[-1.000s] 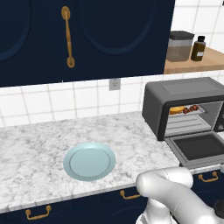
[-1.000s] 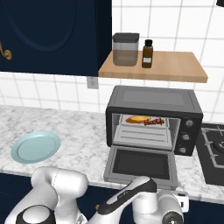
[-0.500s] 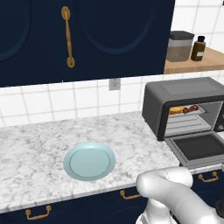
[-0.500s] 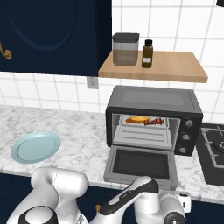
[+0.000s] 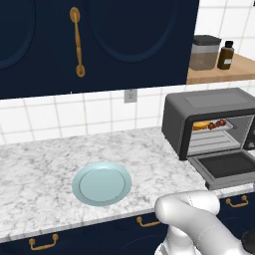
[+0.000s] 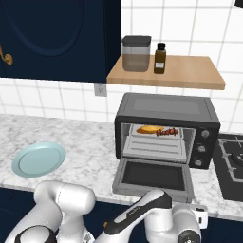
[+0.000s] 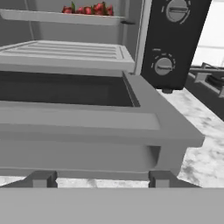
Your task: Pick up the kebab skewer and baguette bread, and place them inside the toaster oven. Close the toaster oven door and start by setting the timer.
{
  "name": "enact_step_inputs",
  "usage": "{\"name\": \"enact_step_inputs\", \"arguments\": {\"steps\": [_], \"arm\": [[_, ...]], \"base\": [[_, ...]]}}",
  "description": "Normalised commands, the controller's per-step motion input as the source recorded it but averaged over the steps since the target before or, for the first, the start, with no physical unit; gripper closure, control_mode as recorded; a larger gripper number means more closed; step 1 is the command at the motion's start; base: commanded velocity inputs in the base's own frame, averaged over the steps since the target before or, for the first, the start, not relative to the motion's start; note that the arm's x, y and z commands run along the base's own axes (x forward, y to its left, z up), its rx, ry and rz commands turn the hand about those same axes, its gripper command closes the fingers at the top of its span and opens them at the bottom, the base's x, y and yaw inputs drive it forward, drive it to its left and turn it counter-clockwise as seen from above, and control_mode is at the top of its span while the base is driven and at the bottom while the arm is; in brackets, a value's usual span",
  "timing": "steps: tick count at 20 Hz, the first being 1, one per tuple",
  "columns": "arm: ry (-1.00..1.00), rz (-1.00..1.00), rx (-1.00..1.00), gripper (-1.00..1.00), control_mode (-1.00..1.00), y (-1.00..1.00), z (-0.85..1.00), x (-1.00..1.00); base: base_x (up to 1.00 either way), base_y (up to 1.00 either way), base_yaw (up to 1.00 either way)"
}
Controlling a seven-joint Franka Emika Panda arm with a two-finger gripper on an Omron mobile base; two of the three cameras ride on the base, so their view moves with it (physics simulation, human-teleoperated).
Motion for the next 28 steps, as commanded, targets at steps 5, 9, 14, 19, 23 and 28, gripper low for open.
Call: {"name": "enact_step_inputs", "arguments": {"steps": [5, 9, 14, 19, 23, 28], "arm": [[-0.04, 0.00, 0.00, -1.00, -1.00, 0.01, 0.51, 0.18], [-0.05, 0.00, 0.00, -1.00, -1.00, 0.04, 0.49, 0.23], [-0.04, 0.00, 0.00, -1.00, -1.00, 0.11, 0.48, 0.25], [-0.03, 0.00, 0.00, -1.00, -1.00, 0.14, 0.50, 0.33], [-0.02, 0.00, 0.00, -1.00, -1.00, 0.13, 0.47, 0.39], [-0.04, 0.00, 0.00, -1.00, -1.00, 0.16, 0.55, 0.43]], "base": [[0.00, 0.00, 0.00], [0.00, 0.00, 0.00], [0.00, 0.00, 0.00], [0.00, 0.00, 0.00], [0.00, 0.00, 0.00], [0.00, 0.00, 0.00]]}}
